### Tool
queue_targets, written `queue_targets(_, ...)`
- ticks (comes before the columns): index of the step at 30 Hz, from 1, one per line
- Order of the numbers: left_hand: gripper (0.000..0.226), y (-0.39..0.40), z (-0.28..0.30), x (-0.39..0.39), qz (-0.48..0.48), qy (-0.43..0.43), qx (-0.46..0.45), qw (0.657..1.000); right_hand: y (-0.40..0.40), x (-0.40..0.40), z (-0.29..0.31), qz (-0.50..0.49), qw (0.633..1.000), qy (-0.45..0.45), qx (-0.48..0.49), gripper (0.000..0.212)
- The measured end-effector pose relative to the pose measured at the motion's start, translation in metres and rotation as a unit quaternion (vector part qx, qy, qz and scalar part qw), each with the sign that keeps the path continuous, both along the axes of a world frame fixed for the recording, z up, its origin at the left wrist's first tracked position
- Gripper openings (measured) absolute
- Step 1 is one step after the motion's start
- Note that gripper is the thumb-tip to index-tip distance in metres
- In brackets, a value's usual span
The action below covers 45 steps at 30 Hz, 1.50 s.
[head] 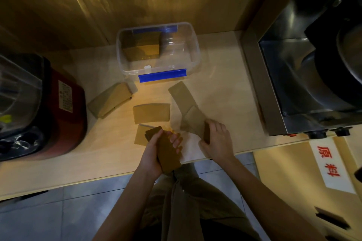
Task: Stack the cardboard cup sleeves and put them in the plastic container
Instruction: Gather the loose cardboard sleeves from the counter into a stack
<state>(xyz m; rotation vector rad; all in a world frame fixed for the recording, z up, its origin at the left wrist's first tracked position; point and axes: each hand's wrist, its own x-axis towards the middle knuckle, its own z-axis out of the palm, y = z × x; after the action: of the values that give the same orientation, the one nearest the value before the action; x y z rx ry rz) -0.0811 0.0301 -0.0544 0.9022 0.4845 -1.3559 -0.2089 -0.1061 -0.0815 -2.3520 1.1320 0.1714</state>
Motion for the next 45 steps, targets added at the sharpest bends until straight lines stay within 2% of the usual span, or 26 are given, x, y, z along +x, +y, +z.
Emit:
queue_targets(8, 0.024, -0.001, 0.0, 0.0, 0.009, 0.019, 0.032, 0.999, -0.002, -0.003, -0.003, 0.028, 0.999, 0.029, -0.016, 0.063)
queue_targets(14, 0.023, 0.001, -0.002, 0.002, 0.006, 0.012, 0.011, 1.0, -0.006, 0.0, -0.004, 0.027, 0.999, 0.04, -0.023, 0.057)
queue_targets(20, 0.028, 0.002, -0.003, 0.005, 0.016, 0.015, 0.017, 1.0, -0.005, 0.003, -0.004, 0.013, 0.998, 0.049, -0.023, 0.063)
queue_targets(23, 0.031, 0.001, -0.004, 0.007, 0.018, 0.014, 0.003, 1.0, 0.0, 0.004, 0.001, -0.036, 0.999, -0.028, -0.021, 0.065)
queue_targets(26, 0.042, -0.002, -0.002, 0.008, 0.034, 0.005, -0.011, 0.999, 0.01, 0.014, 0.016, -0.07, 0.99, -0.124, 0.013, 0.056)
queue_targets(28, 0.053, -0.004, 0.004, 0.01, 0.032, -0.022, -0.035, 0.999, 0.021, 0.024, 0.028, -0.07, 0.982, -0.17, 0.041, 0.055)
queue_targets(30, 0.052, -0.006, 0.009, 0.013, 0.017, -0.067, -0.063, 0.996, 0.034, 0.035, 0.039, -0.066, 0.974, -0.202, 0.075, 0.057)
queue_targets(32, 0.051, -0.009, 0.013, 0.015, 0.024, -0.082, -0.081, 0.993, 0.045, 0.044, 0.047, -0.059, 0.97, -0.217, 0.096, 0.058)
queue_targets(35, 0.075, -0.012, 0.013, 0.019, 0.043, -0.045, -0.104, 0.993, 0.053, 0.055, 0.054, -0.051, 0.97, -0.21, 0.116, 0.059)
queue_targets(37, 0.08, -0.014, 0.011, 0.021, 0.051, -0.024, -0.128, 0.99, 0.056, 0.058, 0.055, -0.041, 0.972, -0.199, 0.121, 0.057)
queue_targets(42, 0.053, -0.022, 0.017, 0.026, 0.049, -0.032, -0.157, 0.986, 0.052, 0.061, 0.055, -0.007, 0.978, -0.164, 0.132, 0.053)
queue_targets(45, 0.038, -0.026, 0.019, 0.028, 0.063, -0.035, -0.128, 0.989, 0.047, 0.061, 0.054, 0.015, 0.977, -0.153, 0.15, 0.05)
